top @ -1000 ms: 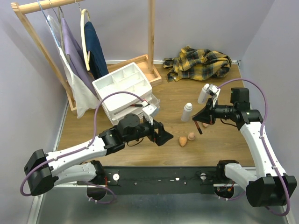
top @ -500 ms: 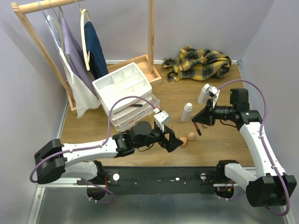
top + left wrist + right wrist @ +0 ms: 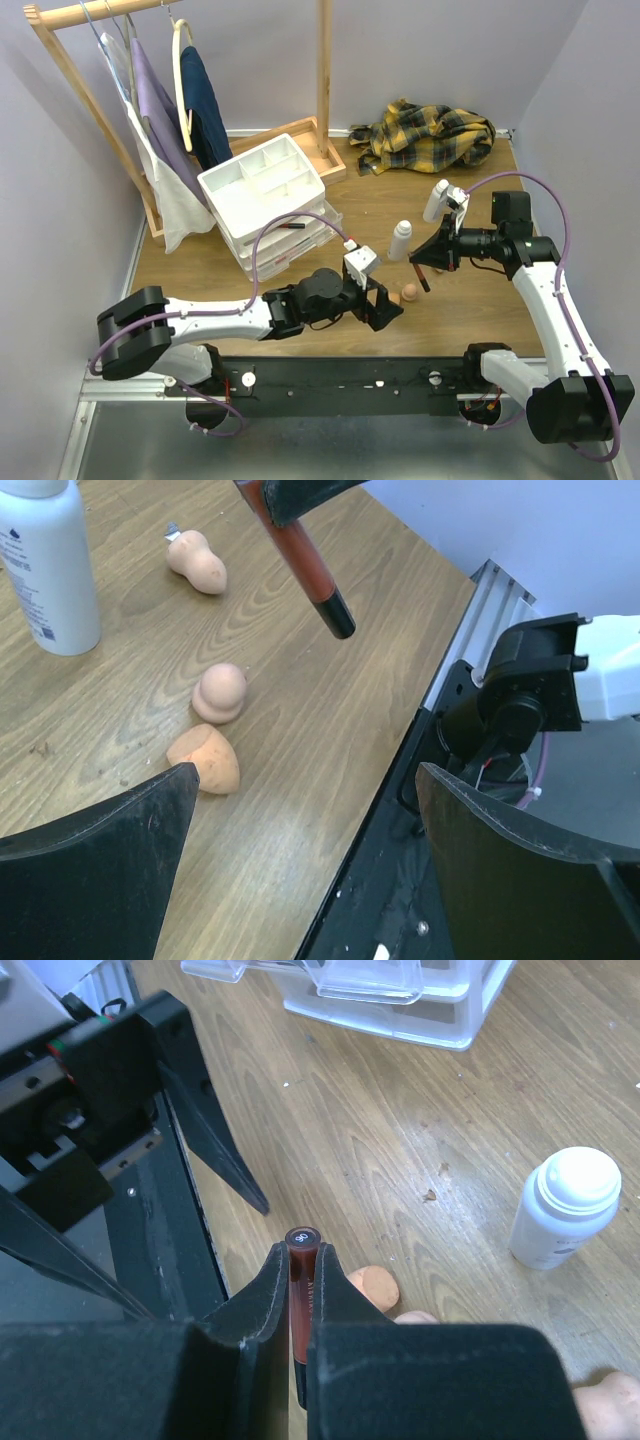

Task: Organize the makeup
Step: Pick up the lipstick at the center of the board.

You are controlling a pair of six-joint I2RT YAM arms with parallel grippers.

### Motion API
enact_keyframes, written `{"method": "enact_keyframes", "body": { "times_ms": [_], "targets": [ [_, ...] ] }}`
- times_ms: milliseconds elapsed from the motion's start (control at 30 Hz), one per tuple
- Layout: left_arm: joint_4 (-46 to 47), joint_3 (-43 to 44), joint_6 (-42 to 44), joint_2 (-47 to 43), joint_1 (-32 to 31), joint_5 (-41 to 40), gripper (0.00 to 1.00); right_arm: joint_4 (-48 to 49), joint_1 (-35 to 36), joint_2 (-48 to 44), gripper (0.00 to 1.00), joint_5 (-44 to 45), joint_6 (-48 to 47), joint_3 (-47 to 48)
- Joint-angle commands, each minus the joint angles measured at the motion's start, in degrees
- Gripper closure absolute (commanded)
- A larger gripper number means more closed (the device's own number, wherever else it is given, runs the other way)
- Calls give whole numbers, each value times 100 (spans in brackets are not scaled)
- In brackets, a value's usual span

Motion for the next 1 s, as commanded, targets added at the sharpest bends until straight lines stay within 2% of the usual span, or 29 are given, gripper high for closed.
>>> {"method": "enact_keyframes", "body": {
  "times_ms": [0,267,467,667,967],
  "targets": [
    [563,341,-3,381,-58,-345,1,21,-33,-34,99,-316,-87,-112],
    [1064,799,-231,1163,-67,-512,3,29,-60,-69,100,-544,-78,-156],
    [1442,1080,-240,1620,-67,-776,12,21,-77,-78,99,-746,-69,-156],
    [1741,1238,-284,1902,-67,-776,32,21,-86,-130,99,-799,-87,-191],
    [2198,1230,-345,2069,-67,-671,68,38,-104,-131,99,-825,-96,-244]
  ]
}}
